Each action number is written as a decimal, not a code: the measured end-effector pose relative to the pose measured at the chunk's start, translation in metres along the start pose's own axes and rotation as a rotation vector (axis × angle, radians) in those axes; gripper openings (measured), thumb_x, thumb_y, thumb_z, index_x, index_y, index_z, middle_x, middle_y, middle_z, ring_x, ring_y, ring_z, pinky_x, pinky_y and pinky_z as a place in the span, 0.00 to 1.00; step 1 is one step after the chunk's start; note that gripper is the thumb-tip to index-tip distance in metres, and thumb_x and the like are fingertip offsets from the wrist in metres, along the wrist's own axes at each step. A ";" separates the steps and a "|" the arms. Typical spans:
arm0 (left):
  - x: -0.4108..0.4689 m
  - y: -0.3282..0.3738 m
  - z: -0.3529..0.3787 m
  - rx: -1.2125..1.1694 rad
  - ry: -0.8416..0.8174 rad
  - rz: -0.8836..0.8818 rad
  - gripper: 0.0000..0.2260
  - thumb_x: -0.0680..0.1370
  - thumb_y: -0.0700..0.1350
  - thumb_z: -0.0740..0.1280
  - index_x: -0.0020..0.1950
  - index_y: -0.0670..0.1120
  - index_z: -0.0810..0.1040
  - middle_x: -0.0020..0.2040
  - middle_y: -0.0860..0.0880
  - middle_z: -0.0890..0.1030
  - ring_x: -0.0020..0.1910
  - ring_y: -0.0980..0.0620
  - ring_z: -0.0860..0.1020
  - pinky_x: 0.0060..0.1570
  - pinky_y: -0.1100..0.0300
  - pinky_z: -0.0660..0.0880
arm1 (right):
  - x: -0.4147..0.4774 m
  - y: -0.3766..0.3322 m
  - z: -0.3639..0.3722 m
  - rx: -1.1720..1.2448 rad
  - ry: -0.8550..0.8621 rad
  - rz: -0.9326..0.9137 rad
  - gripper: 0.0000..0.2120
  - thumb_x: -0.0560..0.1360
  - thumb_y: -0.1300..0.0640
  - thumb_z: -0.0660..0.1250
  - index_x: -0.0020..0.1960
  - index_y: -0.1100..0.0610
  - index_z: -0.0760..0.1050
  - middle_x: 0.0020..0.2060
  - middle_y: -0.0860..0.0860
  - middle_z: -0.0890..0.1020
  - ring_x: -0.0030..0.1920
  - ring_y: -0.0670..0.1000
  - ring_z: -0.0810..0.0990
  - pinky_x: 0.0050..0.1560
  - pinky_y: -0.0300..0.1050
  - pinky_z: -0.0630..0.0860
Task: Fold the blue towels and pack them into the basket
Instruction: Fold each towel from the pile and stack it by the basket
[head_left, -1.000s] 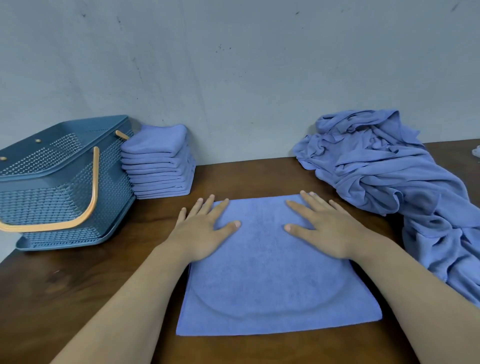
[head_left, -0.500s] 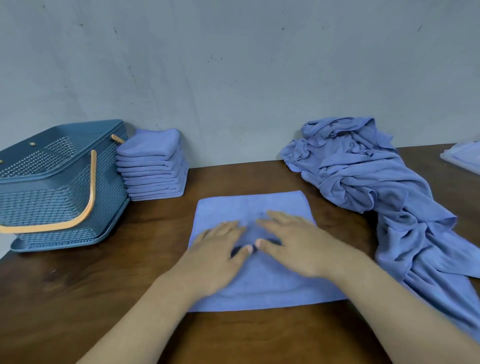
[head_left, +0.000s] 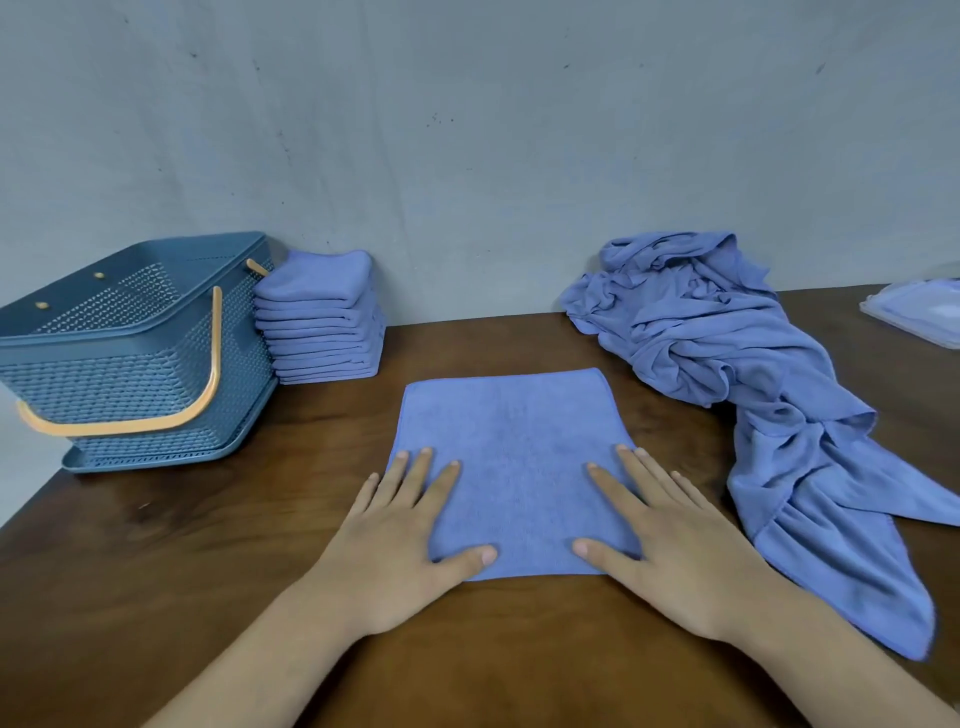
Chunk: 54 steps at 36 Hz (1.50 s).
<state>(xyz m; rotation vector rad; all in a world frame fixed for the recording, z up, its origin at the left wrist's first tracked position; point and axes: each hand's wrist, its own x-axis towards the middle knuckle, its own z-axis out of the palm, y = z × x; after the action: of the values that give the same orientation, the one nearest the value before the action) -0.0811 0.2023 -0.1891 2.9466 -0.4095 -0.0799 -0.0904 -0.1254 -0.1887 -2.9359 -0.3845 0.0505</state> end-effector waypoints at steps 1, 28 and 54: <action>0.000 0.001 0.000 0.001 0.001 -0.005 0.46 0.70 0.87 0.42 0.82 0.69 0.33 0.83 0.62 0.29 0.79 0.61 0.24 0.83 0.49 0.36 | -0.002 0.000 0.000 0.000 0.006 0.011 0.45 0.71 0.15 0.35 0.83 0.33 0.34 0.82 0.39 0.30 0.79 0.39 0.25 0.83 0.47 0.37; 0.091 0.026 -0.003 -0.043 -0.008 -0.118 0.33 0.84 0.70 0.44 0.87 0.60 0.45 0.88 0.52 0.42 0.86 0.48 0.38 0.84 0.43 0.40 | 0.095 0.003 -0.014 0.066 -0.115 -0.038 0.38 0.79 0.23 0.44 0.85 0.35 0.42 0.85 0.42 0.39 0.84 0.44 0.35 0.84 0.53 0.39; 0.146 -0.023 -0.019 -0.068 -0.007 -0.260 0.48 0.73 0.83 0.43 0.87 0.60 0.43 0.88 0.52 0.40 0.86 0.50 0.39 0.83 0.42 0.40 | 0.166 0.032 -0.016 0.053 -0.108 0.021 0.44 0.72 0.17 0.41 0.83 0.32 0.39 0.84 0.40 0.37 0.83 0.42 0.35 0.83 0.54 0.39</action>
<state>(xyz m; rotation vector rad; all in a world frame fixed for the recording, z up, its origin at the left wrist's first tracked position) 0.0667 0.1873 -0.1784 2.9147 -0.0210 -0.1339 0.0788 -0.1157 -0.1807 -2.8929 -0.3619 0.2195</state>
